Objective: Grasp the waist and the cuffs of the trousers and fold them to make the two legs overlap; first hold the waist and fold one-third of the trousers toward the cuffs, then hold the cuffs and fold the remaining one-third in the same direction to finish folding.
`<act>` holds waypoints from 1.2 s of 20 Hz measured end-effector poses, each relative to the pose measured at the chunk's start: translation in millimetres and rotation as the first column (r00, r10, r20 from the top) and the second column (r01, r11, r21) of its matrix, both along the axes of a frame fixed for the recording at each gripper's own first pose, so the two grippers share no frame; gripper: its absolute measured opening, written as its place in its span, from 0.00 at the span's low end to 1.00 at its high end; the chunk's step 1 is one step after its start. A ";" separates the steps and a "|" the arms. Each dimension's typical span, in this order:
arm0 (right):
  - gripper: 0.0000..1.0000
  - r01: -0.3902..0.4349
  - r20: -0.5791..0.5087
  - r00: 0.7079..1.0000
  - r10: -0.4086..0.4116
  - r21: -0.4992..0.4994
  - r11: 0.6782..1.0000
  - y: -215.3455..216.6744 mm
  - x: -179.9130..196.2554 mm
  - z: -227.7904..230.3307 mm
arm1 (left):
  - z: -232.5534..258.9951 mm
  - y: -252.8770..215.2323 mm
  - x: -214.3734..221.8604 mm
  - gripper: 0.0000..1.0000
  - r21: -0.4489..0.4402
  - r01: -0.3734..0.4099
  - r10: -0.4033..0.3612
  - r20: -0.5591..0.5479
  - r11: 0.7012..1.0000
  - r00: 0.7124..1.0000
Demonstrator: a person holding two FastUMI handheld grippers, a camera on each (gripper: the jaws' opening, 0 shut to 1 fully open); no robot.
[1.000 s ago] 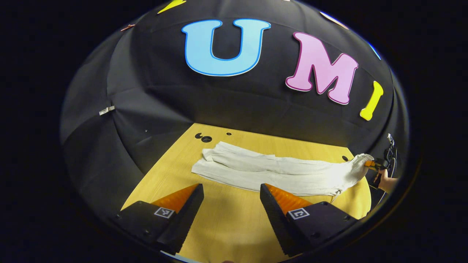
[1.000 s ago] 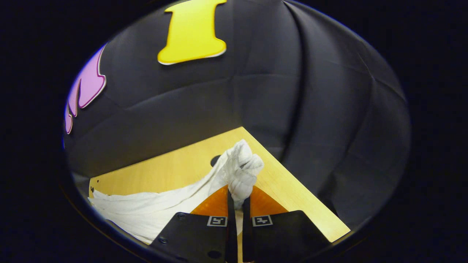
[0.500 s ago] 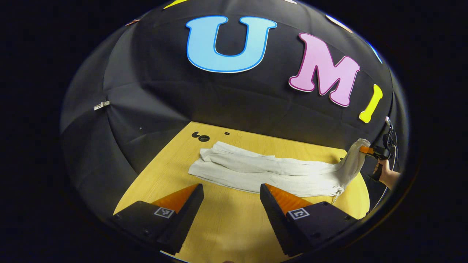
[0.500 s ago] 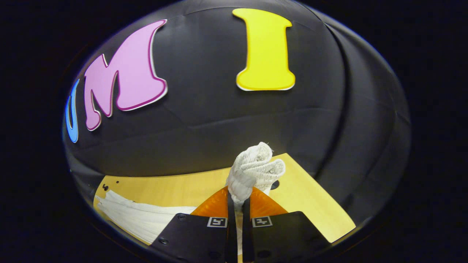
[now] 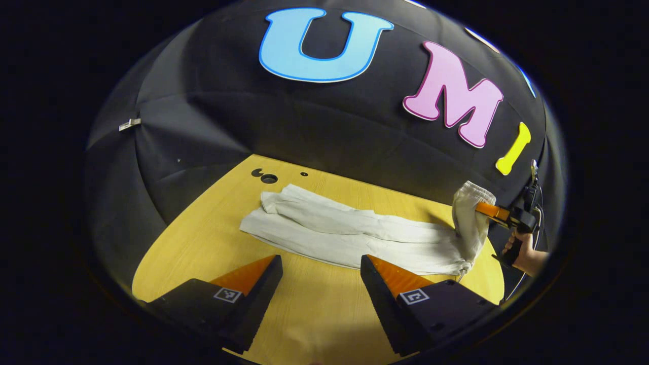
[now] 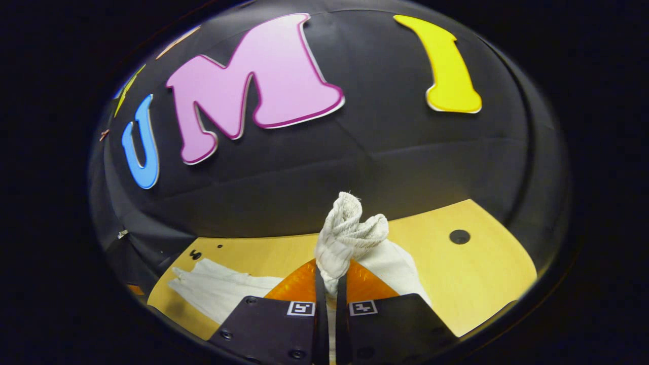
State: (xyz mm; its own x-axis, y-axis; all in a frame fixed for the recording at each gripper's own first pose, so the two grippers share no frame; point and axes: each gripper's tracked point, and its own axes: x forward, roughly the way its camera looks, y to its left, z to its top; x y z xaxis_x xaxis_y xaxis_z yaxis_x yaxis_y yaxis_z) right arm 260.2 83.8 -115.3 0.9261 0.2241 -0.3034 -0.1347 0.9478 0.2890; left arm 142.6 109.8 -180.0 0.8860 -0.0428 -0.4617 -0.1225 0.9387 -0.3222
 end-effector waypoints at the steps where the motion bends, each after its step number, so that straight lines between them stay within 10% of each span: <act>1: 0.10 -0.020 -0.009 1.000 0.020 -0.006 1.000 10.7 -3.8 -6.6 | -3.0 2.3 1.5 0.97 -0.014 -0.010 0.010 -0.002 1.000 1.000; 8: 0.12 -0.178 -0.102 0.980 0.173 -0.045 0.983 89.2 -44.0 -69.2 | -32.0 35.9 22.7 0.97 -0.086 -0.127 0.128 0.005 0.988 0.992; 10: 0.23 -0.224 -0.146 0.966 0.214 -0.058 0.973 105.7 -60.0 -91.2 | -37.1 52.8 34.7 0.97 -0.084 -0.182 0.185 0.018 0.980 0.983; 11: 0.46 -0.243 -0.174 0.957 0.230 -0.058 0.968 111.9 -69.3 -98.3 | -41.8 64.9 40.3 0.97 -0.069 -0.217 0.219 0.019 0.974 0.976; 13: 0.41 -0.289 -0.204 0.941 0.271 -0.065 0.955 119.3 -91.8 -103.0 | -52.7 82.0 56.0 0.97 -0.038 -0.259 0.260 0.019 0.965 0.965; 16: 0.99 -0.320 -0.196 0.937 0.290 -0.146 0.936 110.2 -116.6 -93.8 | -67.0 101.8 83.7 0.97 -0.027 -0.276 0.277 0.016 0.961 0.961; 24: 0.99 -0.171 -0.251 0.960 0.121 -0.188 0.967 21.5 -179.6 -78.6 | -106.2 137.8 146.6 0.96 0.013 -0.249 0.249 -0.006 0.968 0.969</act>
